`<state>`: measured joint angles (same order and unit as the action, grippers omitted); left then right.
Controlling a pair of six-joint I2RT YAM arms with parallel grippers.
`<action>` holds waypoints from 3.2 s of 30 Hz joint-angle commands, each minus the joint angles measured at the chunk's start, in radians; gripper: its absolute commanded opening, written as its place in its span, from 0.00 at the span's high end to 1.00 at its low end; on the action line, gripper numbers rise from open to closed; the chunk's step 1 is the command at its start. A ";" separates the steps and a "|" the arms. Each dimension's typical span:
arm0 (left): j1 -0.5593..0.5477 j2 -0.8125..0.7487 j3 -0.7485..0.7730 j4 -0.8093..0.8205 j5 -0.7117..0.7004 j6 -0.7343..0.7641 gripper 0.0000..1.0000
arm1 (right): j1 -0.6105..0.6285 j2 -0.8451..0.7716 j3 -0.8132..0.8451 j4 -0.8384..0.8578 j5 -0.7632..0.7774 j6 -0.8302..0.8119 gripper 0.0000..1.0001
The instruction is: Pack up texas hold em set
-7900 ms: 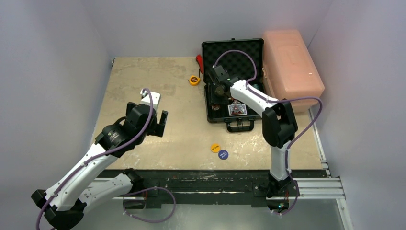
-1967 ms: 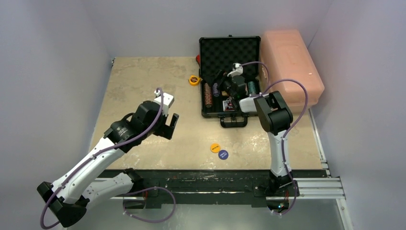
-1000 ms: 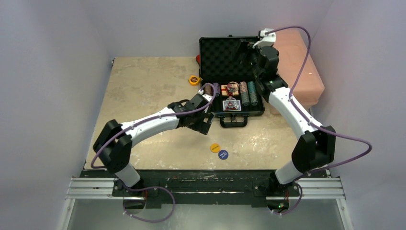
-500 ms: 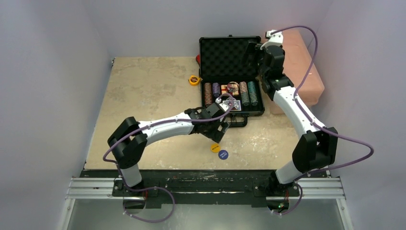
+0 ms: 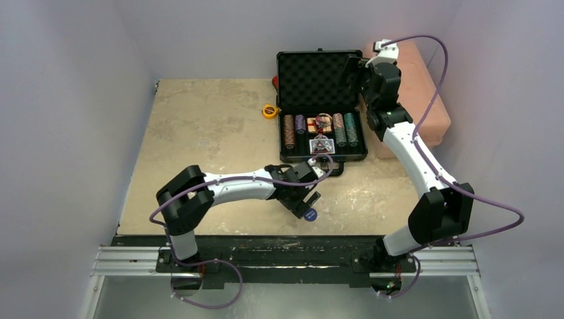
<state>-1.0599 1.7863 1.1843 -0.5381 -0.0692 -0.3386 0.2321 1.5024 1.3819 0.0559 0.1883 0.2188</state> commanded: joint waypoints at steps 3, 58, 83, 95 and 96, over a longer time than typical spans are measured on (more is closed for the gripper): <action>-0.029 0.059 0.023 0.019 -0.040 0.027 0.21 | -0.010 -0.037 -0.006 0.007 -0.012 -0.012 0.01; -0.034 0.121 0.059 0.031 -0.198 -0.031 0.54 | -0.011 -0.037 0.002 -0.008 -0.043 -0.022 0.01; 0.007 -0.024 0.181 -0.118 -0.216 -0.040 0.48 | -0.015 -0.051 0.019 -0.053 0.051 -0.020 0.01; 0.046 0.021 0.054 0.032 -0.059 -0.134 0.26 | -0.015 -0.036 0.034 -0.082 0.006 -0.028 0.01; 0.048 0.028 0.049 0.039 -0.055 -0.136 0.27 | -0.015 -0.034 0.036 -0.084 0.003 -0.030 0.01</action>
<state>-1.0336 1.8027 1.2552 -0.5751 -0.1780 -0.4324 0.2211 1.5021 1.3777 -0.0120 0.2134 0.2131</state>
